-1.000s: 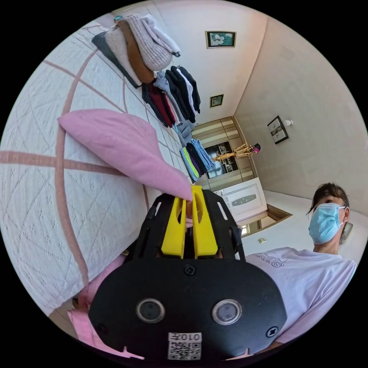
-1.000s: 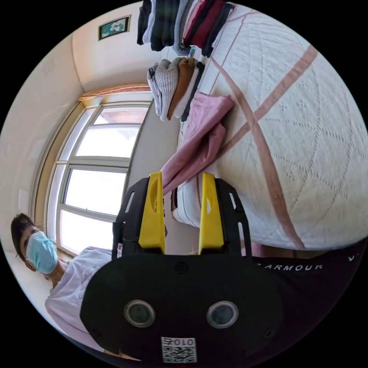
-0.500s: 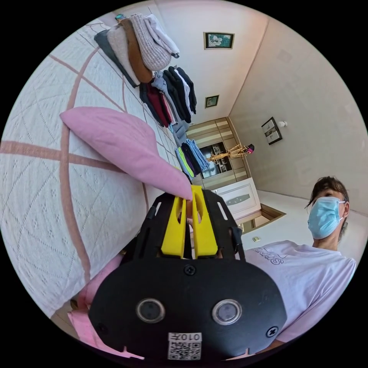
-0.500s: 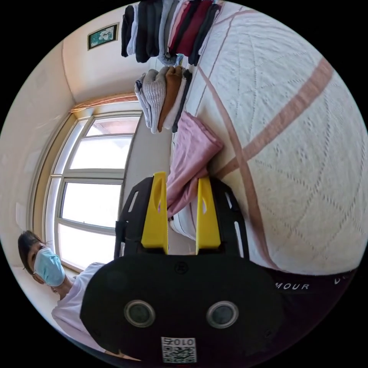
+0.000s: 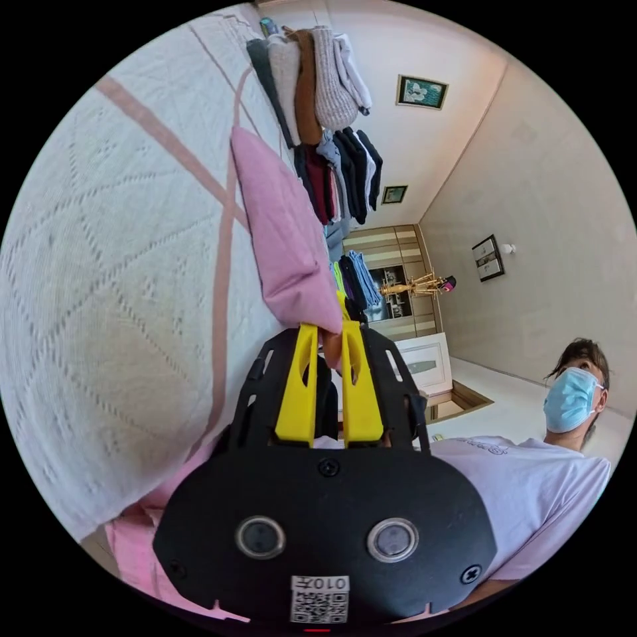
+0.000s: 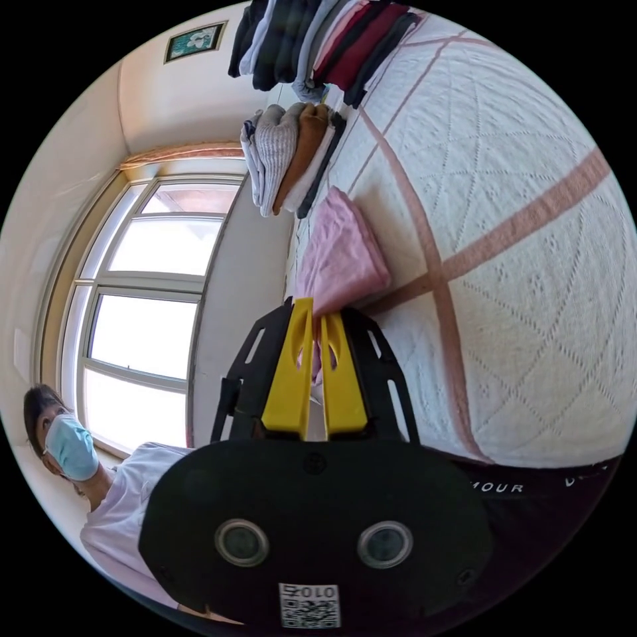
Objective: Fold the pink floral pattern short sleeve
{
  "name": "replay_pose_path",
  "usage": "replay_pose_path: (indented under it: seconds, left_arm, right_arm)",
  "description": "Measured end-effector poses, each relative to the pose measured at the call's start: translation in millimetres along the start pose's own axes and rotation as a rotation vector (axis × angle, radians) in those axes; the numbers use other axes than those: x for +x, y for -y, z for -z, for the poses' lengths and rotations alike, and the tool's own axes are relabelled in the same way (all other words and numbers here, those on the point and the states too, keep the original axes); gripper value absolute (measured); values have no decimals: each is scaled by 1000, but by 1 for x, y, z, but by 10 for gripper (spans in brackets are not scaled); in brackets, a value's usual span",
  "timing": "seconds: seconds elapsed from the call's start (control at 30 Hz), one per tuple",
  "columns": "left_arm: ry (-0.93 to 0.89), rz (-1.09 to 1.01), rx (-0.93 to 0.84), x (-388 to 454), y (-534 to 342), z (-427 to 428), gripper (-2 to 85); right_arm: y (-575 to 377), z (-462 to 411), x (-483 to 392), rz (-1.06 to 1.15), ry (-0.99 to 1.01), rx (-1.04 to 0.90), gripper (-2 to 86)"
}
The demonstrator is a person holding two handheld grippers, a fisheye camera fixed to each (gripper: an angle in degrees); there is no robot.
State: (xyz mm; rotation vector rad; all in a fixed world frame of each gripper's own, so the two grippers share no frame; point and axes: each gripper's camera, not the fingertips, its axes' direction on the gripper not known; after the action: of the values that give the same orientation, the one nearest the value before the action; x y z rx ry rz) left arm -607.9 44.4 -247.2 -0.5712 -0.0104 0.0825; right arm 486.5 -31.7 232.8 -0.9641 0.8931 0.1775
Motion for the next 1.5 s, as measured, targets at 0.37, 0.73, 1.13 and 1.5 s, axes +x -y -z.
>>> replay_pose_path:
  seconds: [0.37,0.73,1.13,1.5]
  left_arm:
    - [21,-238,59,62,54,52,19]
    - [-114,-483,50,137,137,113,16]
    - [84,-776,192,234,458,166,13]
    - [117,-141,158,24,565,132,9]
  right_arm:
    - [18,42,-86,192,68,-50,36]
    - [33,66,-216,440,41,-158,38]
    - [302,24,-402,804,-34,-47,38]
    - [381,-55,-279,349,-236,-72,40]
